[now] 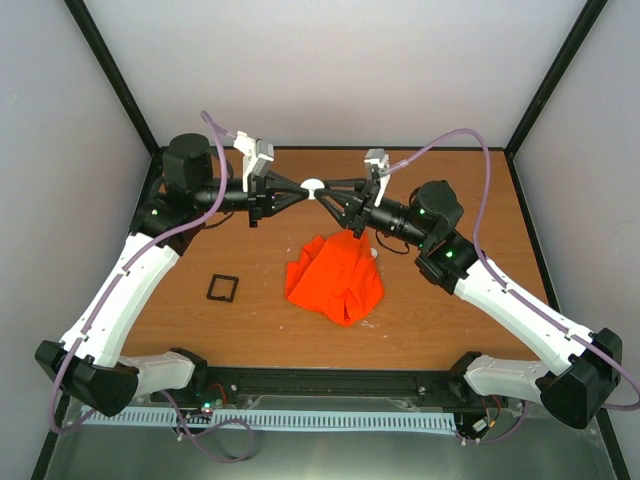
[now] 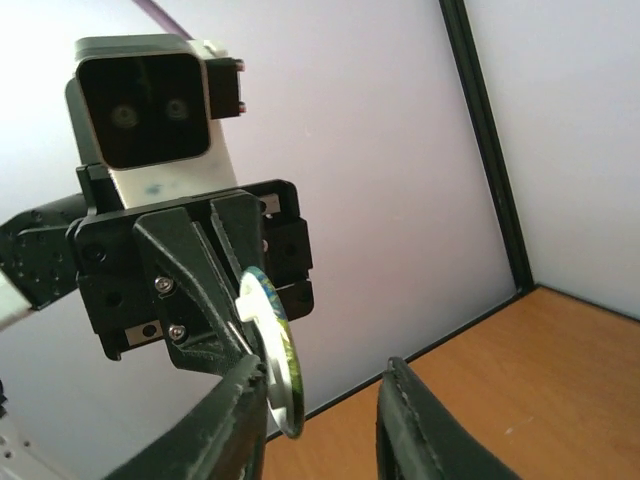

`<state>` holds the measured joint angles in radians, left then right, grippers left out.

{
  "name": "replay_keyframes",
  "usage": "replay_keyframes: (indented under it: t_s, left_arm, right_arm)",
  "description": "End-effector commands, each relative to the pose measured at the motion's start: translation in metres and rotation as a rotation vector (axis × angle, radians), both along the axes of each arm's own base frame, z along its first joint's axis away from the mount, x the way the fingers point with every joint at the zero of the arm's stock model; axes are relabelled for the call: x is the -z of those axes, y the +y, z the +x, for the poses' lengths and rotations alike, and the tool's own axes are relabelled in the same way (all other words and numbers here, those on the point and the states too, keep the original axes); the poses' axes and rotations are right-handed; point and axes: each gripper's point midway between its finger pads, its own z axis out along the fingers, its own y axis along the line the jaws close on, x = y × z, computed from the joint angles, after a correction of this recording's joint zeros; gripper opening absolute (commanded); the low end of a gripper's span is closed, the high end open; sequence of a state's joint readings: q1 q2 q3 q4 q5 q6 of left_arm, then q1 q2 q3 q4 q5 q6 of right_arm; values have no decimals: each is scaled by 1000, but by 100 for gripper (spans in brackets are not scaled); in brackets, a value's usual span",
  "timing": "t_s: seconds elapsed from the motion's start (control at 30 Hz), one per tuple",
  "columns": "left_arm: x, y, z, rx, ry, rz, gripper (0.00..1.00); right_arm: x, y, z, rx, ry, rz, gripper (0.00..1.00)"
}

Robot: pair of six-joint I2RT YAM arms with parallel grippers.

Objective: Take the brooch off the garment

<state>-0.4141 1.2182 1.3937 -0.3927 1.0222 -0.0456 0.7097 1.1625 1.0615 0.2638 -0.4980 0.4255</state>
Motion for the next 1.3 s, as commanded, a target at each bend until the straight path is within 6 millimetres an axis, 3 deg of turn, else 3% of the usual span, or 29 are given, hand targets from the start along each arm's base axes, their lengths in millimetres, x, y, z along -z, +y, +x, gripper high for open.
replay_keyframes:
  t_s: [0.0, 0.13, 0.4, 0.53, 0.67, 0.73, 0.87, 0.93, 1.0, 1.07, 1.1, 1.2, 1.27]
  left_arm:
    - [-7, 1, -7, 24, -52, -6, 1]
    - [-8, 1, -8, 25, -47, -9, 1]
    - [-2, -1, -4, 20, 43, -9, 1]
    - [-1, -2, -4, 24, 70, -3, 1]
    - [-1, -1, -5, 23, 69, -2, 1]
    - [-2, -1, -5, 25, 72, -3, 1]
    - [-1, -3, -4, 34, 85, 4, 1]
    - [-1, -3, -3, 32, 92, 6, 1]
    - [-1, -3, -3, 33, 96, 5, 10]
    - [-2, -3, -6, 46, 103, 2, 45]
    - [-2, -3, -8, 56, 105, -1, 52]
    - [-3, -3, -13, 77, 107, -7, 55]
    - [-5, -2, -17, 93, 110, -19, 52]
  right_arm:
    - [8, 1, 10, 45, 31, -22, 33]
    - [-4, -2, 2, 29, -14, 10, 37]
    - [-23, 1, -15, -72, -47, 90, 32]
    - [-31, -3, -19, -100, -53, 113, 15]
    - [-27, -2, -15, -102, -29, 73, 3]
    - [-21, -1, -13, -110, -6, 50, 3]
    - [-16, 4, -13, -152, 36, 18, 15]
    - [-15, 5, -13, -166, 41, 10, 6]
    - [-18, 3, -13, -162, 37, 22, 3]
    - [-22, -4, -11, -135, 28, 58, 3]
    - [-25, -8, -12, -128, 20, 83, 3]
    - [-35, -17, -16, -131, 7, 155, 3]
    - [-37, -20, -19, -150, 4, 190, 3]
